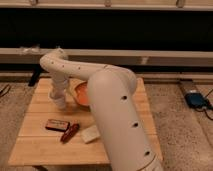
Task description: Pick up the ceramic cup
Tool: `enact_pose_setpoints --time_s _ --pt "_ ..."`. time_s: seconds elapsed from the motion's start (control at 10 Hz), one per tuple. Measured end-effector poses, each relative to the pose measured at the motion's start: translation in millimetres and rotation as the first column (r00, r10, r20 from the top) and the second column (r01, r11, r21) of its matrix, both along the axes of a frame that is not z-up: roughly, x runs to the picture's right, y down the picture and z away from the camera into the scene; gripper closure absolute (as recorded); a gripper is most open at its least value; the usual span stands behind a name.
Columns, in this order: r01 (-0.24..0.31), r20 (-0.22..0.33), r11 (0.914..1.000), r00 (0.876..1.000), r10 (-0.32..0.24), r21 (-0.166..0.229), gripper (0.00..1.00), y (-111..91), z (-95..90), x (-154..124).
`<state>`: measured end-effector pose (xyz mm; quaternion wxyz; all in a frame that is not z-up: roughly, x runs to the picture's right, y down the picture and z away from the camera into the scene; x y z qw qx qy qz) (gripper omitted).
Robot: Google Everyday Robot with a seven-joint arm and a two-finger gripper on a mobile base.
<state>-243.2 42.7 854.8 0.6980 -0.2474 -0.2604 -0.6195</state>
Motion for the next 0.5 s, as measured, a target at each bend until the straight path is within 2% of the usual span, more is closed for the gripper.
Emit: enact_pose_setpoints --time_s 0.1,0.3,0.4,0.5 --pt "0.0 -0.005 1.0 1.0 0.0 -0.006 0.29 3.6 1.9 -1.8" --pt "-0.015 -0.013 0.9996 1.0 0.014 -0.022 0.51 7.8 3.3 -0.1" --pt "-0.029 -0.011 0.999 1.0 0.029 -0.033 0.59 8.1 1.6 2.2" --pt "-0.058 -0.004 0.9975 0.998 0.058 -0.04 0.72 6.1 -1.1 7.6"
